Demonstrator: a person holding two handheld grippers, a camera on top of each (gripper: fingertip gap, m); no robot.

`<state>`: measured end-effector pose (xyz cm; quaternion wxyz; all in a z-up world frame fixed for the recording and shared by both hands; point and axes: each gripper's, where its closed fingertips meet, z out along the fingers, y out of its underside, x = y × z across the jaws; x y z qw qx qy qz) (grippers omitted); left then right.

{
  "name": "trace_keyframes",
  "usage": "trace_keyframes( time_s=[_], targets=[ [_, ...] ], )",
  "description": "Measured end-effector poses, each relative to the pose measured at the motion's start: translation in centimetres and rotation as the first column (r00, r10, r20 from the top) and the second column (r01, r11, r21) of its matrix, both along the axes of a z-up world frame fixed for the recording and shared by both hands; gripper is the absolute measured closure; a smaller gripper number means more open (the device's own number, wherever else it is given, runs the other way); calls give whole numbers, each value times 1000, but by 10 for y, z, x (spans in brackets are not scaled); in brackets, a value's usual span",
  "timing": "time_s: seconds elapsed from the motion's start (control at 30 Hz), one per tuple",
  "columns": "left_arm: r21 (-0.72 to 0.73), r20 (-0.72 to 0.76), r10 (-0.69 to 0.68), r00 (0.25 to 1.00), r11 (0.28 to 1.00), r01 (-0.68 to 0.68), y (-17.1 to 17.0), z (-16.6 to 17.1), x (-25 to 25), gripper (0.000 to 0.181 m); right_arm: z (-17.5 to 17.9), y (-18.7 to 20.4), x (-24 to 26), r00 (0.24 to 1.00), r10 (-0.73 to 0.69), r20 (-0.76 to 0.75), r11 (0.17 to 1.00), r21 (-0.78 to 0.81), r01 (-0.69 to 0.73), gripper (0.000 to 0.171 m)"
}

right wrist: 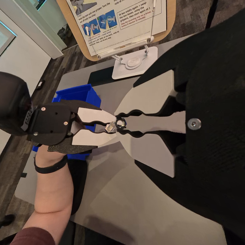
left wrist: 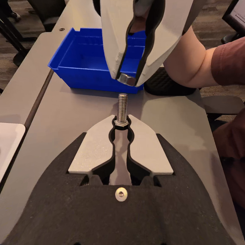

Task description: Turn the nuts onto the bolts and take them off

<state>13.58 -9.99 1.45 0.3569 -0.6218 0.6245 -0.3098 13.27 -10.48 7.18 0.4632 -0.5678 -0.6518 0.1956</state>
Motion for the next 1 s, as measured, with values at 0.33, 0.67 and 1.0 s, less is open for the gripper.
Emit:
trace_keyframes(
  time_s=[0.33, 0.67, 1.0],
  targets=[
    [38, -84, -62, 994, 997, 66, -18, -7, 1, 168, -12, -19, -6, 991, 123, 51, 992, -11, -122, 153],
    [82, -123, -30, 992, 996, 40, -17, -8, 0, 168, -12, -16, -6, 997, 75, 23, 984, -161, -71, 153],
    [113, -99, 191, 976, 977, -180, 10, 3, -10, 168, -1, 11, -16, 967, -220, -127, 861, -491, 132, 153]
  ],
)
